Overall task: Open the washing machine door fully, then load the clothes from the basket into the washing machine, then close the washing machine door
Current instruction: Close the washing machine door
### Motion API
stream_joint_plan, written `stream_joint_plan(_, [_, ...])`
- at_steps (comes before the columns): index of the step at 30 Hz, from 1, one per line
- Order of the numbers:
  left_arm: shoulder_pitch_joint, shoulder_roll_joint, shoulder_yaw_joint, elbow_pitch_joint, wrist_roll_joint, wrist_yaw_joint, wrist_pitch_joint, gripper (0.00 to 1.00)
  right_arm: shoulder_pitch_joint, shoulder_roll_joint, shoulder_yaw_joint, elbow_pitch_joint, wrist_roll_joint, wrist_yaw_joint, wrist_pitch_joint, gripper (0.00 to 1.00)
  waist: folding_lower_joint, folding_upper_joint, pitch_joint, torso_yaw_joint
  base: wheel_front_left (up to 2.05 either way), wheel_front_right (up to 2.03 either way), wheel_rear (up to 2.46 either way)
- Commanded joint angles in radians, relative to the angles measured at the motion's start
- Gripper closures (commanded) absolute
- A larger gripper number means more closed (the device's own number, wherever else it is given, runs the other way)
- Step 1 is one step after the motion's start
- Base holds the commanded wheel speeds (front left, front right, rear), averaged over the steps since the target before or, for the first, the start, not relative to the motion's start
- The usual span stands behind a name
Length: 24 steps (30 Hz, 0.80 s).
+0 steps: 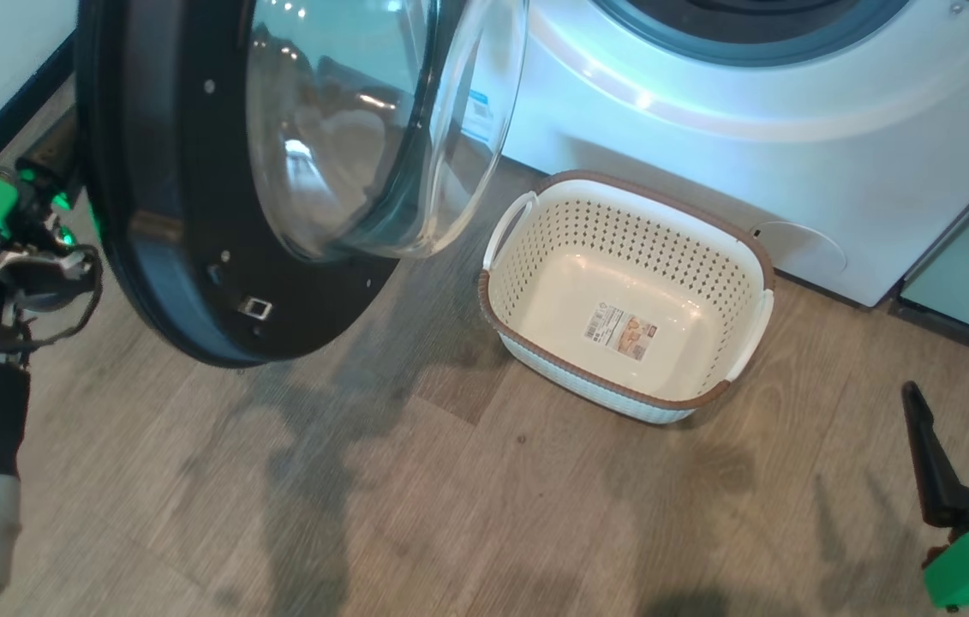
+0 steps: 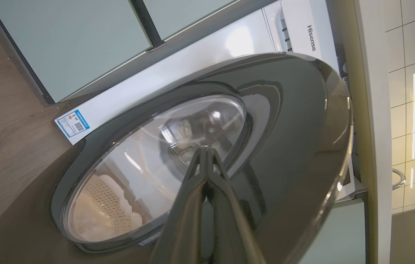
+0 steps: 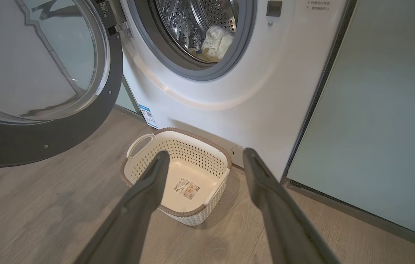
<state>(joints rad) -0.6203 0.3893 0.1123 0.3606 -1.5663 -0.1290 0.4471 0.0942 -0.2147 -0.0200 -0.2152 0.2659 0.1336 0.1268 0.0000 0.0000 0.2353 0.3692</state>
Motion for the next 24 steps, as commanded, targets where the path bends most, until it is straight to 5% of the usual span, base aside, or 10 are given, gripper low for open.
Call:
stream_joint_plan(1, [-0.019,0.042,0.028,-0.045,-0.010,-0.002,0.013,1.00,-0.029,-0.008,0.021,-0.029,0.009,-0.003,-0.011,0.00,0.0000,0.0000,-0.004,-0.002,0.00,0.00,0.00])
stream_joint_plan(24, [0.015,0.016,-0.055,-0.157,-0.014,-0.002,0.117,1.00,-0.035,0.038,0.053,0.031,0.015,-0.003,-0.062,0.00,0.0000,0.0000,-0.047,-0.115,0.00,0.00,0.00])
